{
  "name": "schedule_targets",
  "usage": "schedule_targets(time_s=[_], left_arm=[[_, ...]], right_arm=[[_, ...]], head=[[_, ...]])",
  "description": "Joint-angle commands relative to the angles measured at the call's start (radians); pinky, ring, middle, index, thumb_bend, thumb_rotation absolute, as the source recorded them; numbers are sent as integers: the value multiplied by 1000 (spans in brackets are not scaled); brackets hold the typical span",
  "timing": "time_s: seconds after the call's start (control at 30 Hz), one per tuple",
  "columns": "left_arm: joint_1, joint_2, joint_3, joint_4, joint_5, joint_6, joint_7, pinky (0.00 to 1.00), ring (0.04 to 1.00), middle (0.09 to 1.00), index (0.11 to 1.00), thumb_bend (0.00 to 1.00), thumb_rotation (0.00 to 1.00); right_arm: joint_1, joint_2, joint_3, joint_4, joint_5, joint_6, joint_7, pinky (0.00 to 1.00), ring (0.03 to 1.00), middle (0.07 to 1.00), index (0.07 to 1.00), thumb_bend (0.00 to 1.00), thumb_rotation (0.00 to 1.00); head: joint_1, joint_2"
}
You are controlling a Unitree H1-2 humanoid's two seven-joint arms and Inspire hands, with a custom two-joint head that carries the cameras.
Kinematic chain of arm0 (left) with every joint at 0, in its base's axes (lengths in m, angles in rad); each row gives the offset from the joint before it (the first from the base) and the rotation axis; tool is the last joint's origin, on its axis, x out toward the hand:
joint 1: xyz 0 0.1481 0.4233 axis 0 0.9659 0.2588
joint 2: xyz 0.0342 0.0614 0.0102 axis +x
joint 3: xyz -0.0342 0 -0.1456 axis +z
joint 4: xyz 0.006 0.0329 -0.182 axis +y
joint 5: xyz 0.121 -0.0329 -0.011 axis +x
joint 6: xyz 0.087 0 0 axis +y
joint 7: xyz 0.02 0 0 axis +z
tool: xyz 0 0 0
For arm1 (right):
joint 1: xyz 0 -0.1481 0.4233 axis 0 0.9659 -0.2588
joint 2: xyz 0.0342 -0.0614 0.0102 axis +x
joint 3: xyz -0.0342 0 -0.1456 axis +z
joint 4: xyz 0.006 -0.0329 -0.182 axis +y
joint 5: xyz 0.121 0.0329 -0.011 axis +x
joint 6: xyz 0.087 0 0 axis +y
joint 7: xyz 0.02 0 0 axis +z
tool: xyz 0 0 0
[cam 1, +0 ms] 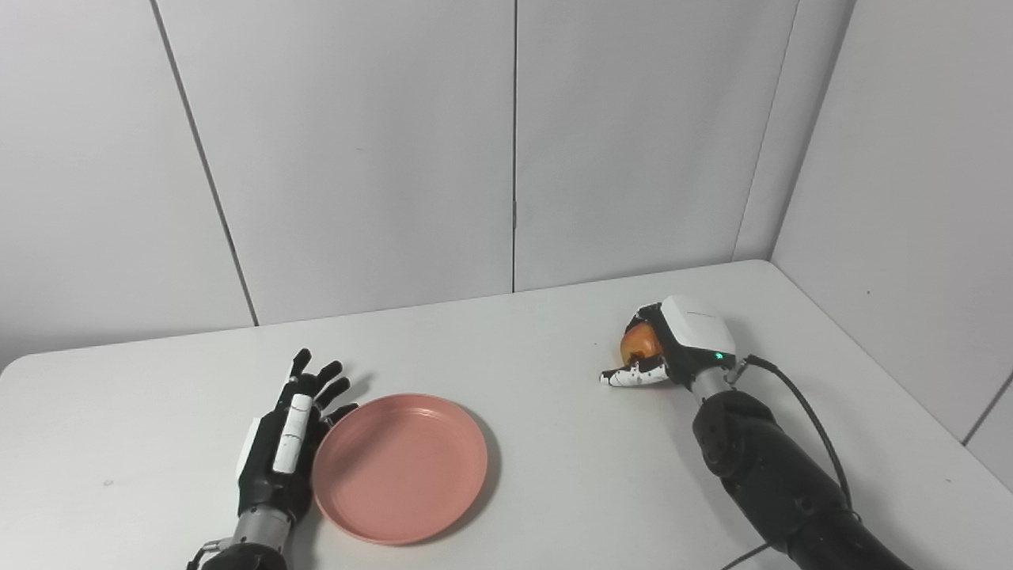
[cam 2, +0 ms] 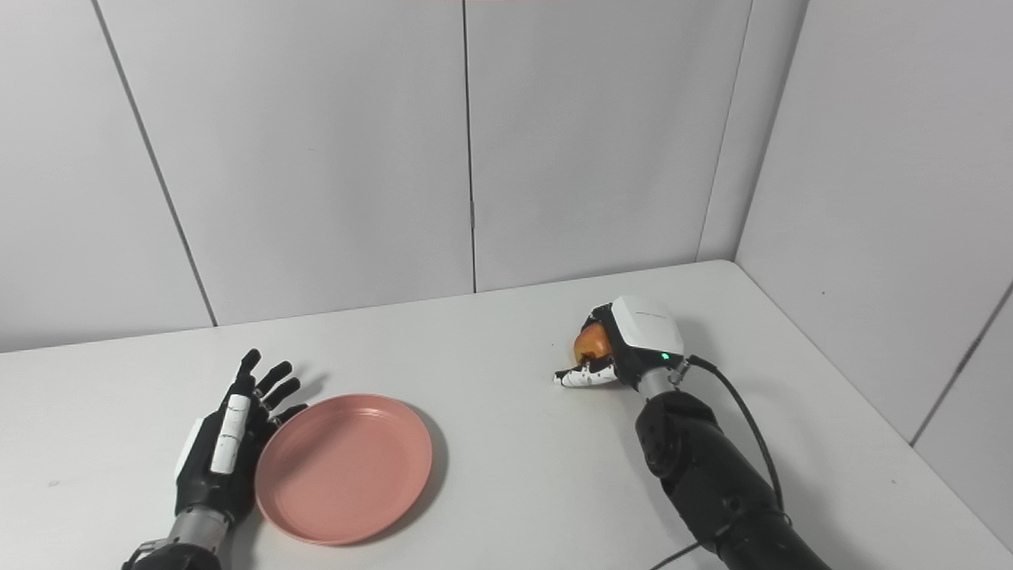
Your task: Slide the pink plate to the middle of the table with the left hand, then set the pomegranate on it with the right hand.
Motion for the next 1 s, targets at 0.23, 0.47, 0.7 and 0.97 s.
schedule_targets(time_s=[0.23,0.47,0.7,0.97], left_arm=[[10,-24,-6,0,-1,30,28,733,878,886,1000,848,773],[11,-43,-19,1,21,17,58,742,873,880,1000,826,795],[7,-59,-22,6,25,9,70,764,860,876,1000,814,787],[10,-78,-35,-6,42,20,91,774,864,876,1000,810,773]], right_arm=[[-48,-33,-11,-203,3,-52,15,241,309,395,478,513,172],[-53,-6,-20,-338,30,-108,13,226,294,393,479,512,169],[-52,35,-23,-468,39,-87,77,230,297,408,479,510,177],[-29,89,-1,-579,31,-76,164,234,302,418,481,510,177]], head=[[54,12],[98,15],[135,22],[226,34]])
